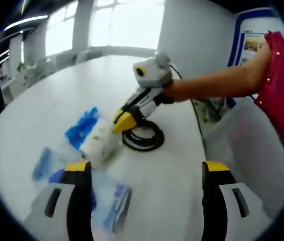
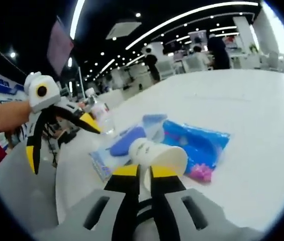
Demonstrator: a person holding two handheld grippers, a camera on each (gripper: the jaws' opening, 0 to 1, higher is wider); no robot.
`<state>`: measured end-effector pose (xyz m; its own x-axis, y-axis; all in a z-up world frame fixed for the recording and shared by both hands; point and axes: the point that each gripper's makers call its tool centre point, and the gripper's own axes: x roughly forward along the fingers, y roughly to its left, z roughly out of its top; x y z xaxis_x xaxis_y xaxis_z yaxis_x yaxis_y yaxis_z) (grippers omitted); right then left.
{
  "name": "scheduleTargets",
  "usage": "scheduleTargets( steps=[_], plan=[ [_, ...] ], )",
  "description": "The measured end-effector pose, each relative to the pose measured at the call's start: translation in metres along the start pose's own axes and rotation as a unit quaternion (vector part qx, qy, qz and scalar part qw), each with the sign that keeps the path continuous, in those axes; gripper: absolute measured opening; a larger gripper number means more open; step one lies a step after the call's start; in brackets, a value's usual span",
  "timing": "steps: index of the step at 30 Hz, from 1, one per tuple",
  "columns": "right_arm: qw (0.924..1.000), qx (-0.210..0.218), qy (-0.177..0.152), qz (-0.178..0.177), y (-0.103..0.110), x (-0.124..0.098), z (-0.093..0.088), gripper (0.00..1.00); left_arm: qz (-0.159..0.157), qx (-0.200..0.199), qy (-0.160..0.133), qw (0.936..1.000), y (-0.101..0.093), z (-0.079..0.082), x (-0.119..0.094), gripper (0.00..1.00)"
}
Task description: Arrange the tabletop items into an orderly group along one side of the table until the central work area is clear of visible clutter.
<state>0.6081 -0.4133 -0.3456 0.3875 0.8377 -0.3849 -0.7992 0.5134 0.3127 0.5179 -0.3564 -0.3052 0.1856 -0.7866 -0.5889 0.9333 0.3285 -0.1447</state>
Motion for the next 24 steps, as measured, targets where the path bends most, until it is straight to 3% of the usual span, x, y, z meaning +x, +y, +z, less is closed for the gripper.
scheduleTargets(
  steps=[8,9,15,24],
  plan=[
    [0.9987,-0.047,0.018,-0.006,0.007,-0.002,0.003,0.03,0.0,0.001,-0.003,1.0,-0.003,0.001,-0.002,0.87],
    [0.9962,-0.08,0.028,-0.016,0.007,-0.003,0.005,0.02,0.001,0.001,-0.003,1.0,-0.003,0.001,-0.002,0.86],
    [0.9823,-0.172,0.071,-0.017,0.022,-0.006,0.008,0.02,0.003,0.003,-0.011,0.9999,-0.004,0.004,-0.004,0.86],
    [0.9608,-0.25,0.119,-0.016,0.041,-0.017,0.016,0.02,0.006,0.013,-0.018,0.9997,-0.006,0.008,-0.009,0.85]
  ],
)
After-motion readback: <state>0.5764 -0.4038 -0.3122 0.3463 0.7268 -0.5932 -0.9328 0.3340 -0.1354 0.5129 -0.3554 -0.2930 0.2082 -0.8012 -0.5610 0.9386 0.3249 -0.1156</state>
